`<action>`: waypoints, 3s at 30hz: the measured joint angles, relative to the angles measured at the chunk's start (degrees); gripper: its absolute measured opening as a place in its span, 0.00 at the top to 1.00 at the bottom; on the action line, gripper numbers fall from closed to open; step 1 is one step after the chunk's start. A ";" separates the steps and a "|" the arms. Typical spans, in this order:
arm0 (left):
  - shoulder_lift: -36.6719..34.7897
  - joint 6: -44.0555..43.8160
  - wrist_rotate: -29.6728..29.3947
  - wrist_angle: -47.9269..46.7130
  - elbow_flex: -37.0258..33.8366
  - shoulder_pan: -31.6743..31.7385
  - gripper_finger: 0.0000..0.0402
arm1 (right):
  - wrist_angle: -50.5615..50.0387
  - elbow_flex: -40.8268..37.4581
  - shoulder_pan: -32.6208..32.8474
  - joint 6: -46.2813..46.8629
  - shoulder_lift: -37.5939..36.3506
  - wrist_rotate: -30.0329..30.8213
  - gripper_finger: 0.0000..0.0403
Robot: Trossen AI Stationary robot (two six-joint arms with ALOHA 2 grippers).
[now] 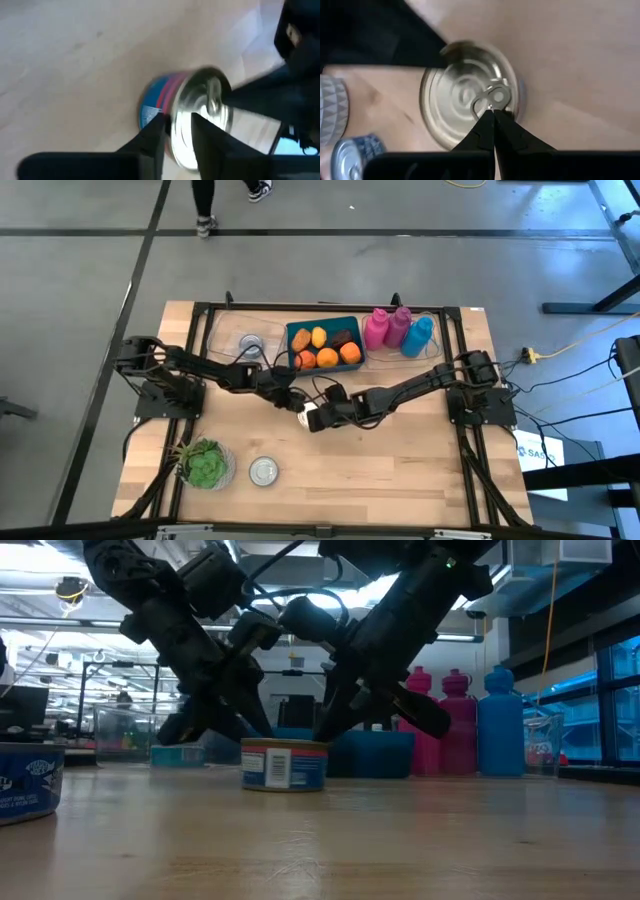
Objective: Pick & Place Food Item
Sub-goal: Put the blue pink tuna can into the left transparent bin
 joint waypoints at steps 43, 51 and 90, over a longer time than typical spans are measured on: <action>-1.92 -0.22 0.73 -4.93 0.00 1.81 0.49 | -0.80 -0.25 0.16 -3.75 -4.82 4.82 1.00; -1.90 -0.57 1.18 -4.61 -0.02 1.81 0.49 | -3.41 -0.22 0.40 -3.63 -4.83 3.99 1.00; -1.84 -2.27 1.31 0.56 -0.07 1.81 0.46 | -4.71 -1.36 0.49 -2.42 -3.34 2.66 1.00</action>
